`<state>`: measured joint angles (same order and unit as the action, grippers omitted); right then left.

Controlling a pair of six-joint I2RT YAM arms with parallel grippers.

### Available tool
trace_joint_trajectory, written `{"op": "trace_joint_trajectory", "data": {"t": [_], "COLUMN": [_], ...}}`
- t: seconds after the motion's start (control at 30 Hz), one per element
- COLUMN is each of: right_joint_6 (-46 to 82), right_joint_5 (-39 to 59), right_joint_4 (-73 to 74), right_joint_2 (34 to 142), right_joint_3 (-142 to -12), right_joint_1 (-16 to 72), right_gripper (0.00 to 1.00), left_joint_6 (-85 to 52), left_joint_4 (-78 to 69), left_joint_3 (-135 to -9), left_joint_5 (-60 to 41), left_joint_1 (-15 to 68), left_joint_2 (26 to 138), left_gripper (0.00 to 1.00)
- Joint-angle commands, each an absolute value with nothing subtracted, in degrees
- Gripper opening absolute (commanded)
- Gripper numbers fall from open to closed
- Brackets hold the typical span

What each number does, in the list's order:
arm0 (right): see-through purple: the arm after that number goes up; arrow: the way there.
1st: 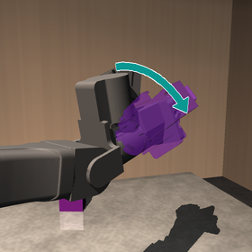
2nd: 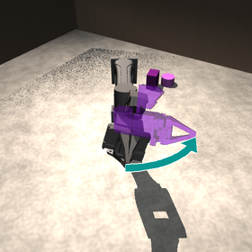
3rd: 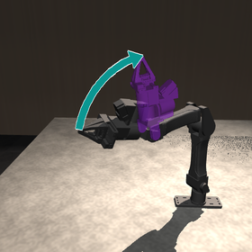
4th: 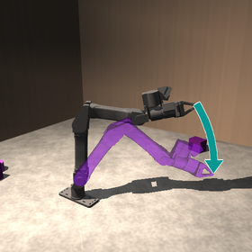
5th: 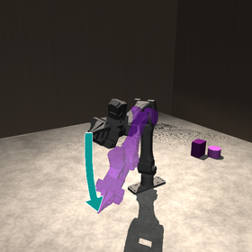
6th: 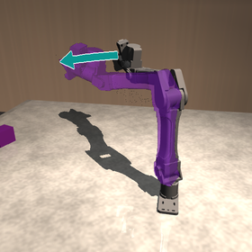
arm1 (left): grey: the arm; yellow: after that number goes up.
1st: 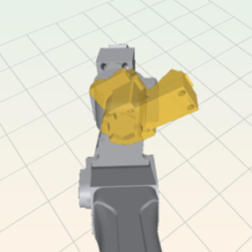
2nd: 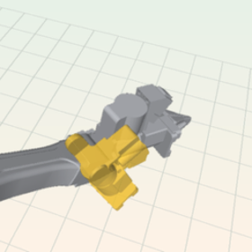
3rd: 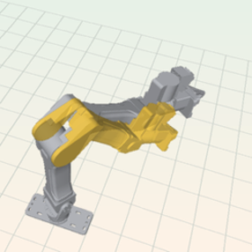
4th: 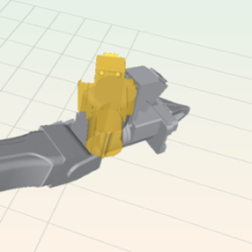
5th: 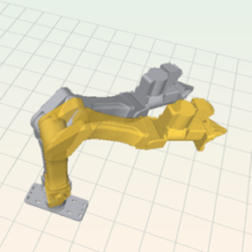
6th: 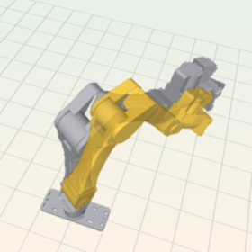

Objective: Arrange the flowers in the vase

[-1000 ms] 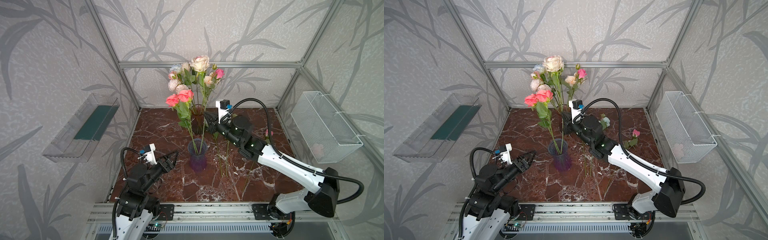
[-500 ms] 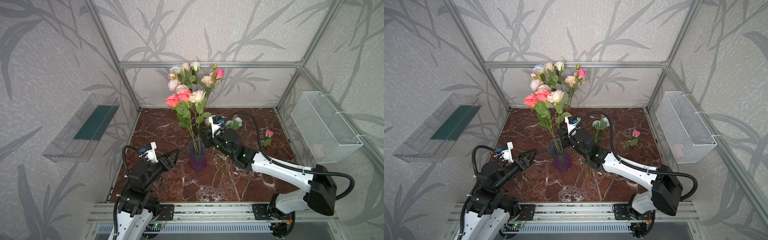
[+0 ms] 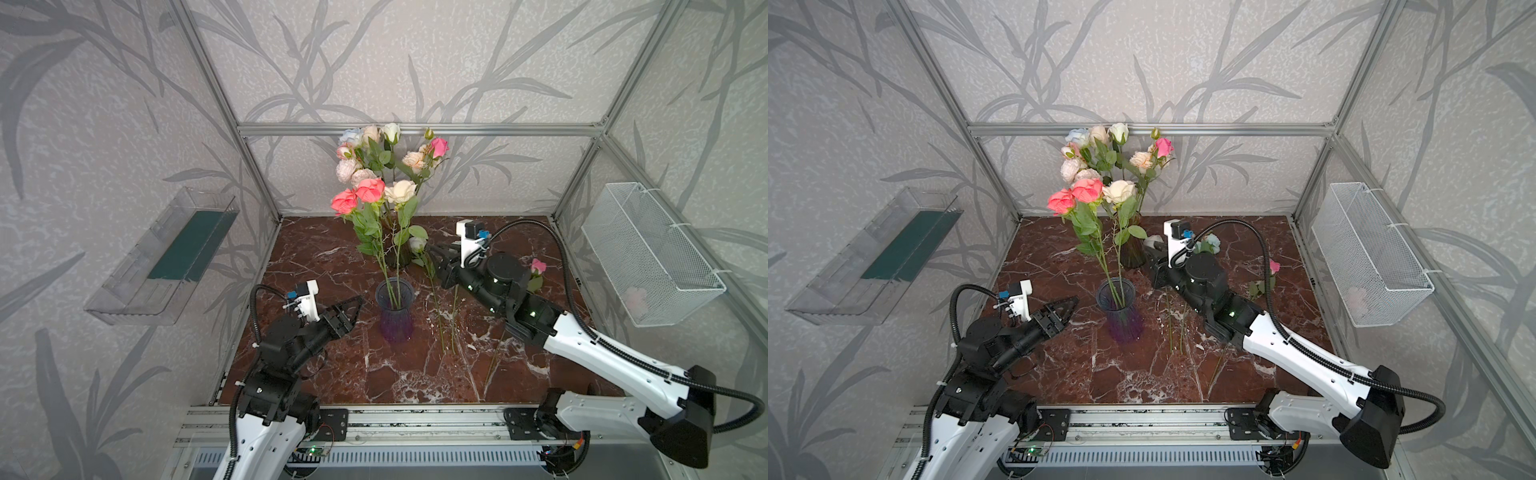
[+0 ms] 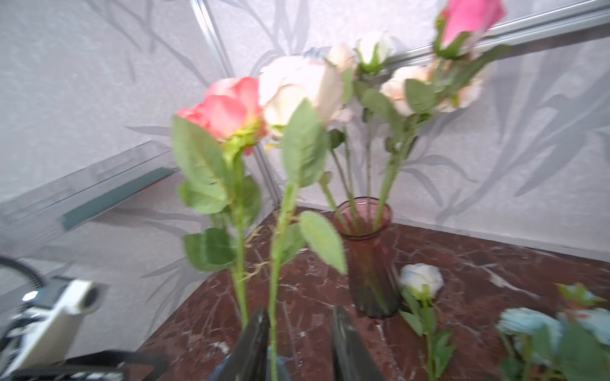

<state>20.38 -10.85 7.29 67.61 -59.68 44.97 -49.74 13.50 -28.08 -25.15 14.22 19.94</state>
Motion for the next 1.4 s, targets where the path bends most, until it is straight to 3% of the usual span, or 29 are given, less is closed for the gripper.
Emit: {"op": "trace_joint_trajectory", "data": {"t": [0.0,0.23,0.57,0.97,1.2,1.37], "right_joint_6": [24.2,26.6,27.8,30.3,32.2,34.3], "right_joint_5": [-5.6,2.7,5.6,4.5,5.3,8.4], "right_joint_4": [-8.1,-13.8,-17.4,-17.5,-15.7,-10.4], "right_joint_2": [71.8,88.8,107.8,112.0,110.7,104.5], "right_joint_3": [-61.0,-64.7,-70.9,-71.3,-70.3,-66.0], "right_joint_1": [35.9,25.4,23.5,23.4,22.9,21.6], "right_gripper": [0.33,0.32,0.36,0.3,0.11,0.06], "left_joint_6": [-46.3,-46.1,-46.0,-45.3,-44.3,-42.3], "left_joint_4": [19.4,22.0,17.9,16.9,16.6,19.4], "left_joint_3": [-30.5,-29.7,-29.0,-30.3,-33.3,-37.8], "left_joint_5": [-23.3,-22.0,-25.3,-29.1,-31.9,-33.8], "left_joint_1": [14.5,14.5,14.5,14.5,14.5,14.4], "left_joint_2": [17.6,15.3,17.5,16.9,19.4,20.2], "left_gripper": [0.8,0.8,0.8,0.8,0.78,0.76]}}
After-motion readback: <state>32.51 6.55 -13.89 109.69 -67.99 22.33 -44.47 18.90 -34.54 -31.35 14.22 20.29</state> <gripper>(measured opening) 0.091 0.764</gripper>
